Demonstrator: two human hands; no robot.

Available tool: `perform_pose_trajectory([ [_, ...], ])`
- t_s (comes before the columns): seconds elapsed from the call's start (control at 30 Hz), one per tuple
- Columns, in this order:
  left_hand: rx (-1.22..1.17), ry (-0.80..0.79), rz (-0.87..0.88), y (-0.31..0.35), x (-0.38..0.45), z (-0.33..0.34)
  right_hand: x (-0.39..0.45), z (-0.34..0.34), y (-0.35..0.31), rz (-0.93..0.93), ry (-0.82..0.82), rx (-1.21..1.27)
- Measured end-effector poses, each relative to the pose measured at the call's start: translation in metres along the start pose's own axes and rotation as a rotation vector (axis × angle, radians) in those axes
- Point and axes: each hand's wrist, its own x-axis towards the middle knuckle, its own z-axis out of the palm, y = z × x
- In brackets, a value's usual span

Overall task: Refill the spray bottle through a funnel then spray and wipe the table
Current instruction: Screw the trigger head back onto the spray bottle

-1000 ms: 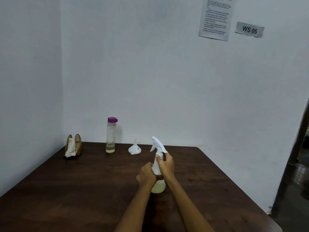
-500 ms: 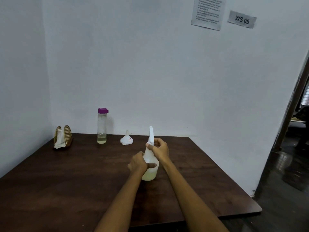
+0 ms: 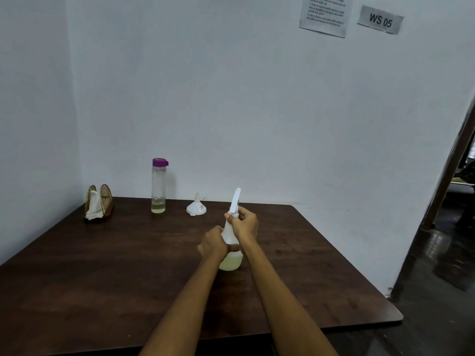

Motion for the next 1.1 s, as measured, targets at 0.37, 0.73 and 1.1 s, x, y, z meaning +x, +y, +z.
perform_pose_trajectory([
  [0.37,0.056,-0.076,0.064,-0.008,0.006,0.000,0.002,-0.025,-0.010,0.052,-0.349,0.182],
  [0.73,-0.224,-0.151,0.178,-0.016,0.011,0.015,-0.001,-0.037,-0.005,0.130,-0.563,0.350],
  [1.1,-0.175,0.080,0.061,-0.008,-0.002,0.028,-0.002,-0.022,0.008,0.074,-0.294,0.340],
])
